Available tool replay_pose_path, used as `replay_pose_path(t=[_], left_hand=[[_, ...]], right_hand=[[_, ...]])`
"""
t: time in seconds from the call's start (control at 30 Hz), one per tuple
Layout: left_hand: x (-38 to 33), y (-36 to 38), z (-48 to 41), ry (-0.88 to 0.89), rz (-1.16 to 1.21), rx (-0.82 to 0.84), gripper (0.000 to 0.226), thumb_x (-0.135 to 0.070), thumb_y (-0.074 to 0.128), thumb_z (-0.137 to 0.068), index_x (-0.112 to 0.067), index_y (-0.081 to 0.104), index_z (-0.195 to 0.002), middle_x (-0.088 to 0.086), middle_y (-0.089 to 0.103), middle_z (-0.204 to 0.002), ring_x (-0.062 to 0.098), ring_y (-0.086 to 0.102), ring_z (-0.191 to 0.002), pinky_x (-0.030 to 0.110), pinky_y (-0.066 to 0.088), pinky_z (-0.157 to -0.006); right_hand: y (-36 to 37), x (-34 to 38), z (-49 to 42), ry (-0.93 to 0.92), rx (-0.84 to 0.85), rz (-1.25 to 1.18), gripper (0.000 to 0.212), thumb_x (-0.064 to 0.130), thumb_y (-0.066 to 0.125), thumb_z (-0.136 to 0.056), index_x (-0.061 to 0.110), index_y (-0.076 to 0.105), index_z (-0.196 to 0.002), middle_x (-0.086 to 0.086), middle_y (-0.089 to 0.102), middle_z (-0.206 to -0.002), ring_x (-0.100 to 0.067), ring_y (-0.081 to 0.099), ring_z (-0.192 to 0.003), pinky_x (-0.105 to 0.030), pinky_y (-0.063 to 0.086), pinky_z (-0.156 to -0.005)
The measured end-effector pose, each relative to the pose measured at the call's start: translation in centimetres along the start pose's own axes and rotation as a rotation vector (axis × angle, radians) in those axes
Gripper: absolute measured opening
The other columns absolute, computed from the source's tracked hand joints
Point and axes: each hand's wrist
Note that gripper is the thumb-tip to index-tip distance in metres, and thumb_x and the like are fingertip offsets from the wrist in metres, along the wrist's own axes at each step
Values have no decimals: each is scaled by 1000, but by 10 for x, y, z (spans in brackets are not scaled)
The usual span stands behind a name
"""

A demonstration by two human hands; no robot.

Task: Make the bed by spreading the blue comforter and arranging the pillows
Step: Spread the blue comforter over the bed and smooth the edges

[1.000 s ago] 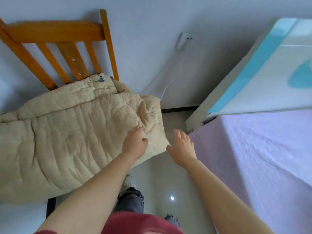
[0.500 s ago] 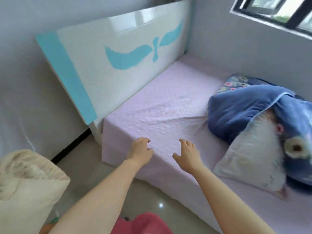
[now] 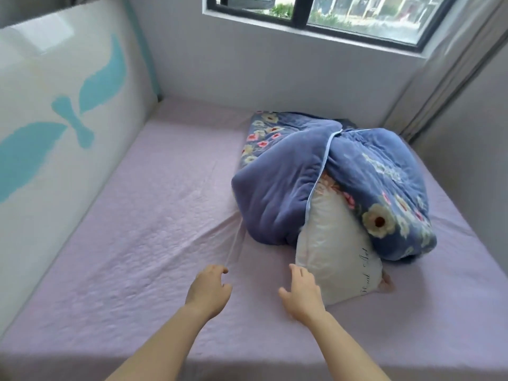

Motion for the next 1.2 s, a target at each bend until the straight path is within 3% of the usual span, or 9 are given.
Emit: replay_pose_path(t=[0.27,0.47,0.57,0.63,0.73,0.8,0.9,1.0,1.2], left_hand=[[-98,5,-137,281,-222,101,47,-19,48,-84,-18,53,-130,3,46,-141,24,43,-128,36,43,-99],[-192,38,-230,780,-678,-37,73,-10,76,-52,-20,62,-123,10,47,-146,30,46,-134,39,50,-94],[-223,65,-276,934,-1007,-28,74,-7,46,-90,-23,10,-153,8,-23,-157,29,-16,-147,48,4,-119],[-233,77,-300,938,-1278,-48,65,-3,37,-96,-18,8,-152,5,-34,-154,27,-33,-140,48,-9,-116],[-216,81,-327,1026,-1357,-167,45,-4,31,-93,-7,51,-132,10,29,-157,27,9,-148,45,11,-119],[-200,63,-335,1018,-1309,-158,47,-4,30,-81,-8,75,-88,10,74,-100,28,63,-113,39,40,-110],[-185,19,-327,979,-1295,-82,24,-13,46,-67,-20,65,-53,0,61,-54,21,58,-58,31,51,-69],[-179,-7,-299,834,-1279,319,12,-22,49,-71,-21,60,-67,5,68,-75,25,54,-66,32,34,-72],[-137,1,-248,792,-1097,502,11,-24,57,-70,-16,64,-73,15,71,-83,35,64,-75,35,39,-73]], right_hand=[[-51,-54,-80,188,-115,-85,63,32,52,-91,17,26,-147,0,30,-152,-22,28,-138,-39,33,-106],[-80,-99,-161,164,-128,-36,66,35,49,-93,17,21,-150,3,24,-156,-18,23,-142,-37,28,-109],[-85,-119,-208,119,-141,4,67,33,48,-93,18,19,-151,3,22,-157,-16,20,-144,-36,25,-112],[-82,-128,-232,84,-144,20,67,31,48,-92,18,19,-151,2,22,-157,-16,20,-144,-36,24,-113],[-70,-133,-259,5,-134,-28,62,21,49,-90,18,27,-149,1,29,-153,-17,25,-142,-35,26,-111],[-66,-130,-276,-20,-182,-160,55,13,50,-88,16,40,-142,-2,42,-144,-19,35,-135,-36,31,-108],[-78,-112,-305,-10,-355,-373,38,13,54,-89,12,57,-127,-4,59,-125,-22,50,-119,-35,38,-100],[-108,-68,-338,33,-341,-671,30,32,59,-92,15,65,-116,0,67,-109,-14,59,-100,-27,43,-88],[-112,33,-395,147,-50,-1145,90,67,77,-57,14,52,-125,4,62,-115,-16,60,-104,-45,52,-94]])
Point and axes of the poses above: each hand's wrist, its own z-axis away from the middle knuckle, its own y-axis out of the palm, x = y × z
